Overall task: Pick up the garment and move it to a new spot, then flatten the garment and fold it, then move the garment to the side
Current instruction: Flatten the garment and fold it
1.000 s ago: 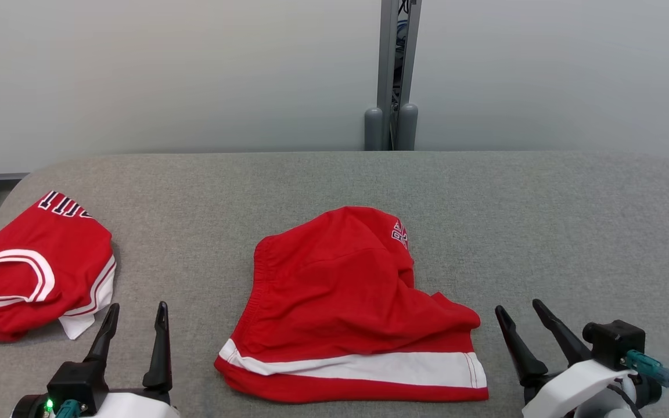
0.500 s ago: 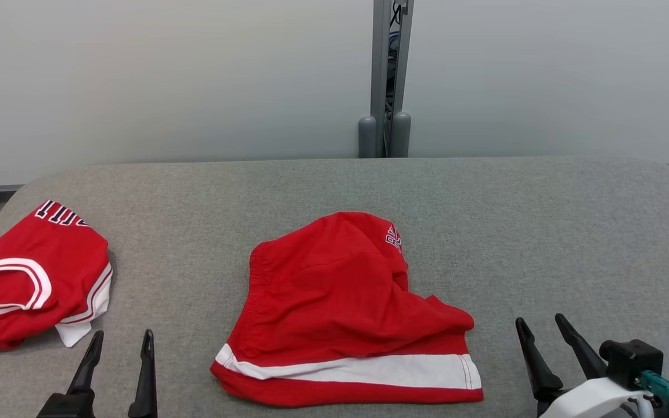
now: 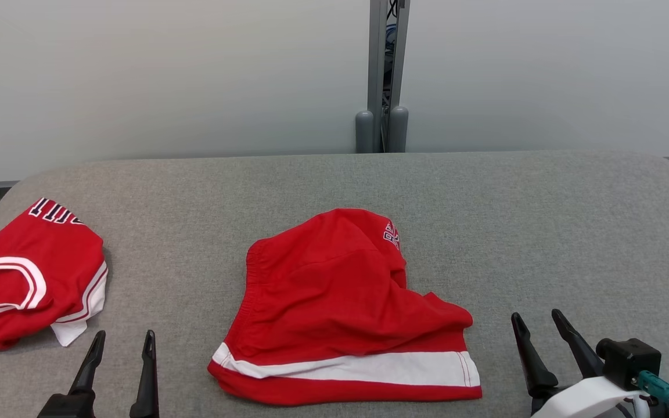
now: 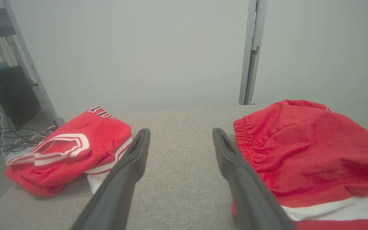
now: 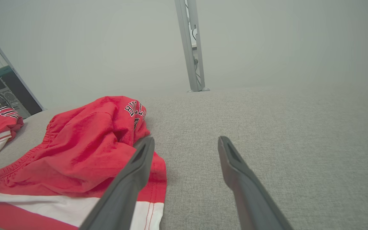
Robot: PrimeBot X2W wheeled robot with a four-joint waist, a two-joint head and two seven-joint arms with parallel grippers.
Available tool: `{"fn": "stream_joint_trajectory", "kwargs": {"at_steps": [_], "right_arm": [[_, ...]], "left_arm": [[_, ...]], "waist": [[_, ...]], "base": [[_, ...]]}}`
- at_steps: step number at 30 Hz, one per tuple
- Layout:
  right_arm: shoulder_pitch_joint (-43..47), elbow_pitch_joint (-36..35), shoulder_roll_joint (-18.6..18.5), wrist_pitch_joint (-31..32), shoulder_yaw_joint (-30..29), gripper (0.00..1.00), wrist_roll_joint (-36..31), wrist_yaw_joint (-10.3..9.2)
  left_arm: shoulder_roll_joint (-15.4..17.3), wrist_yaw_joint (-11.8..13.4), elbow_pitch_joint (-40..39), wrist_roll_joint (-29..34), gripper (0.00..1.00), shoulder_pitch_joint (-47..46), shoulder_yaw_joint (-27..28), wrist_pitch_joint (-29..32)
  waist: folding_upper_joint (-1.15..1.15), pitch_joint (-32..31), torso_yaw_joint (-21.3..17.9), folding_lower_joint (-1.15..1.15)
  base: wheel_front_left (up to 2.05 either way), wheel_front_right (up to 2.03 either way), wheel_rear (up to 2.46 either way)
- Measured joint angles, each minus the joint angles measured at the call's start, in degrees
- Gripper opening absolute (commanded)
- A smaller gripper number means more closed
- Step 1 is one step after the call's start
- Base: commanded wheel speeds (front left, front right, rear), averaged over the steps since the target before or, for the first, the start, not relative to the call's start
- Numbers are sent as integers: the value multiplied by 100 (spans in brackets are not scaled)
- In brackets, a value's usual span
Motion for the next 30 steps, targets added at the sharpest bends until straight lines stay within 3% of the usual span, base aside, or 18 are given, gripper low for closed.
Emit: {"fn": "stream_joint_trajectory", "kwargs": {"at_steps": [30], "right_arm": [[-5, -15, 158, 76, -44, 100, -162, 0]], "left_arm": [[20, -5, 13, -79, 100, -73, -121, 0]], "waist": [[0, 70, 5, 0]], "base": [[0, 0, 0]]}}
